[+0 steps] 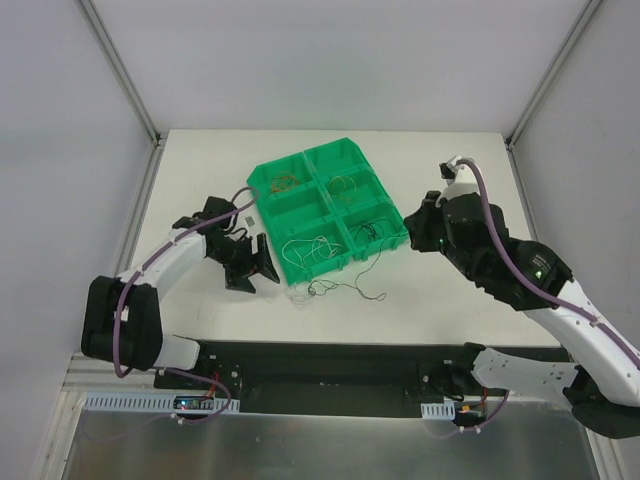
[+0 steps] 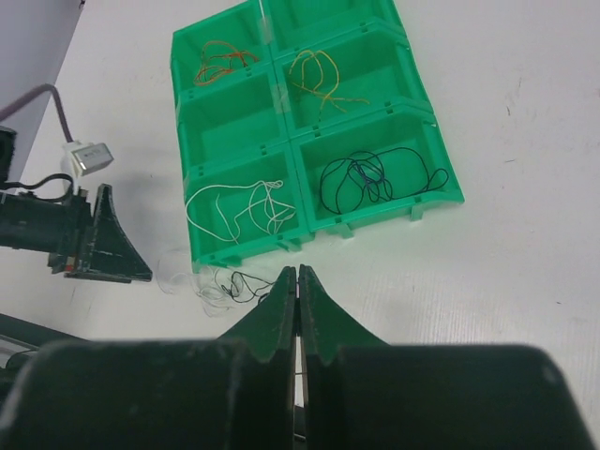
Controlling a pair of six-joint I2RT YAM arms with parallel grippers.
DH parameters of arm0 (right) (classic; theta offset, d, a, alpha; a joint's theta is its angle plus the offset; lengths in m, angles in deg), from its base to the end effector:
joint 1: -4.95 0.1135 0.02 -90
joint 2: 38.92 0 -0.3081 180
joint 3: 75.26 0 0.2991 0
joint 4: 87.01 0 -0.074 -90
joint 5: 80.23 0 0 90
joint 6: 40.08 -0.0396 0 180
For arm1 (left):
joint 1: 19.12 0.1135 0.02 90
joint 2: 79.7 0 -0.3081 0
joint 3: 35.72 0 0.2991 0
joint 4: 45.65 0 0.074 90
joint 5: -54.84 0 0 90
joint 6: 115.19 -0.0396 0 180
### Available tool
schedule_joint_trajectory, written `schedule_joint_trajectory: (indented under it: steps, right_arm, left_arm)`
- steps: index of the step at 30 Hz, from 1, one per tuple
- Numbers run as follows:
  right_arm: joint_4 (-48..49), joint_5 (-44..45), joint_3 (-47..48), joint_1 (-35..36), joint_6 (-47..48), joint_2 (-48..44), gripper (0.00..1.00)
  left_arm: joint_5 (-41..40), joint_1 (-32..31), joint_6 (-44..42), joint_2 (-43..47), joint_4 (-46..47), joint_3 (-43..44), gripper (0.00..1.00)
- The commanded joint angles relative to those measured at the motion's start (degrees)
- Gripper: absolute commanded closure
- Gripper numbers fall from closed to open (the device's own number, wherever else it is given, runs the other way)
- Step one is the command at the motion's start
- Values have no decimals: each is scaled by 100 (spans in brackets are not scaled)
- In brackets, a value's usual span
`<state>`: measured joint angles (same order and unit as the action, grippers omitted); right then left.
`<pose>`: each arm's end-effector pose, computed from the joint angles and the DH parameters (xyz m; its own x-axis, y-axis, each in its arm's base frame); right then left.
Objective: Untangle the cables
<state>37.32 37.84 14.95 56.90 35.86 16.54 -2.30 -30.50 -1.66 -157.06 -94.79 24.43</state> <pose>0.1335 0.1404 0.4989 -0.3165 -0.0565 -0.9469 -0.3578 0.9316 0.0639 0.2715 -0.0766 0.2274 -0.9747 -0.1459 -0.1694 -0.0109 0.7878 -0.6158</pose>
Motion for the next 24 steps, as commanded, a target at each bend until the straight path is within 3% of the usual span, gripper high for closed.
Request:
schedule_joint_trajectory:
  steps: [1, 7, 11, 14, 17, 19, 24]
  right_arm:
    - [-81, -30, 249, -26, -193, -176, 100]
    - [-143, 22, 170, -35, -395, -369, 100]
    - [-187, 93, 188, -44, -439, -501, 100]
    - [-213, 198, 127, -26, -439, -659, 100]
    - [-222, 242, 56, -35, -439, -756, 100]
    - [-222, 251, 38, -35, -439, -800, 100]
    - [-213, 295, 21, -26, -431, -809, 100]
  left_arm:
    - [-86, -259, 746, -419, 275, -32, 27]
    - [-165, -295, 2207, -1053, 522, -208, 38]
    - [-736, -313, 2665, -781, 557, -313, 36]
    - [-712, -330, 2789, -745, 566, -305, 35]
    - [-325, -514, 2220, -894, 653, -51, 43]
    - [-516, -821, 1797, -773, 654, 125, 44]
    - [-1229, -1297, 646, -447, 689, 266, 36]
